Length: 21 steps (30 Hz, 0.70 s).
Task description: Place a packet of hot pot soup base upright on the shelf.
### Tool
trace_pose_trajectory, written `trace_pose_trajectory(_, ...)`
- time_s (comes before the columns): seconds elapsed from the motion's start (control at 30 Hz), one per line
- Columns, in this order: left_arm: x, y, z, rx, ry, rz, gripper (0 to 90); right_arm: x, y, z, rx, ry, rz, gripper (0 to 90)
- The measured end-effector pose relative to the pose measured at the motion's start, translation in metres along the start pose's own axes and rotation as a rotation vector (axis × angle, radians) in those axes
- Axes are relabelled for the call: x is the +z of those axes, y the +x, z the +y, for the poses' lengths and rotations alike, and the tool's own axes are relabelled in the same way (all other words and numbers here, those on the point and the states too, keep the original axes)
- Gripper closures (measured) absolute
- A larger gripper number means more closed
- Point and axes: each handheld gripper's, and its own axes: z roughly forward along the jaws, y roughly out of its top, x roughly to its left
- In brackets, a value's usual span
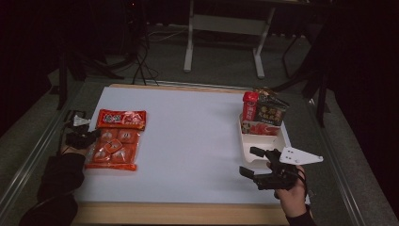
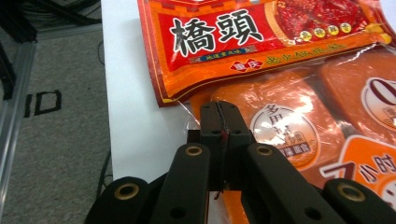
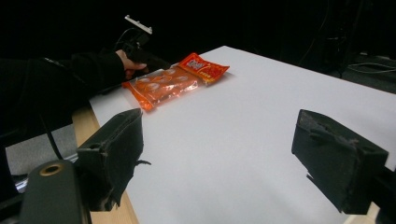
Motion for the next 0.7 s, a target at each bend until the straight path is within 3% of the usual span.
trace_pose_trajectory(0.1,0.001,-0.002,0.0,0.011,0.009,0.012,90.0,0.001,0.0,0.0,-0.001,0.005,-0.002,16.4)
trace_pose_trajectory(0.17,0.002,-0.006,0.001,0.042,0.018,0.033,90.0,0.001,0.0,-0.001,0.002,0.004,0.002,16.3)
trace_pose_trajectory(0.23,0.002,-0.006,0.001,0.039,0.018,0.03,90.0,0.001,0.0,-0.001,-0.001,0.007,0.001,16.4)
trace_pose_trajectory(0.27,0.001,-0.006,0.001,0.026,0.019,0.022,90.0,0.001,0.0,-0.001,-0.002,0.006,0.0,16.4)
trace_pose_trajectory(0.4,0.001,-0.013,0.001,0.046,0.024,-0.004,90.0,0.002,-0.001,-0.001,0.001,0.004,0.001,16.4)
trace_pose_trajectory(0.7,0.007,-0.044,0.005,0.058,0.02,-0.061,90.0,0.004,0.001,0.001,-0.001,0.007,0.013,16.4)
